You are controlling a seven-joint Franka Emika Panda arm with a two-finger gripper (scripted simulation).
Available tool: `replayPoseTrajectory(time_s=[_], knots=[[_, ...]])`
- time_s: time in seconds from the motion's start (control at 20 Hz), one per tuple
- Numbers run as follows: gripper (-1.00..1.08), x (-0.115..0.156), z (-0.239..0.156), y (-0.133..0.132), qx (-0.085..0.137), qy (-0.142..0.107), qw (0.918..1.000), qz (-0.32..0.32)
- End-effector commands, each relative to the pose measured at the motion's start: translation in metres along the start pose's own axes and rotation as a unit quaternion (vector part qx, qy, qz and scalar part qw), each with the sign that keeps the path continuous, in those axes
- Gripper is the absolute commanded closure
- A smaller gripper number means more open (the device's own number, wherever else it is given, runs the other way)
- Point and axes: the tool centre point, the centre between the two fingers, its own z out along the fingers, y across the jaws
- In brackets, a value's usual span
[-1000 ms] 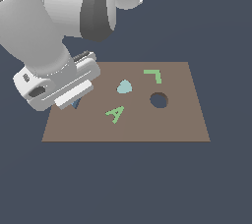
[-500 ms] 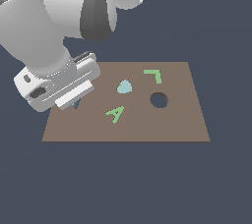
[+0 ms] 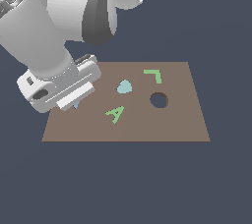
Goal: Insert a designated object into the corresponding slot on a board.
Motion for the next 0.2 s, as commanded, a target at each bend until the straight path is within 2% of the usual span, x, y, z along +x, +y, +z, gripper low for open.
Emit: replayPoseTrajectory(time_s=[0.0,0.15], knots=[[-0.92,0.0001,0.0000,0.0001,0.000,0.000,1.0000,0.000],[-0.92,0.0001,0.0000,0.0001,0.000,0.000,1.0000,0.000]])
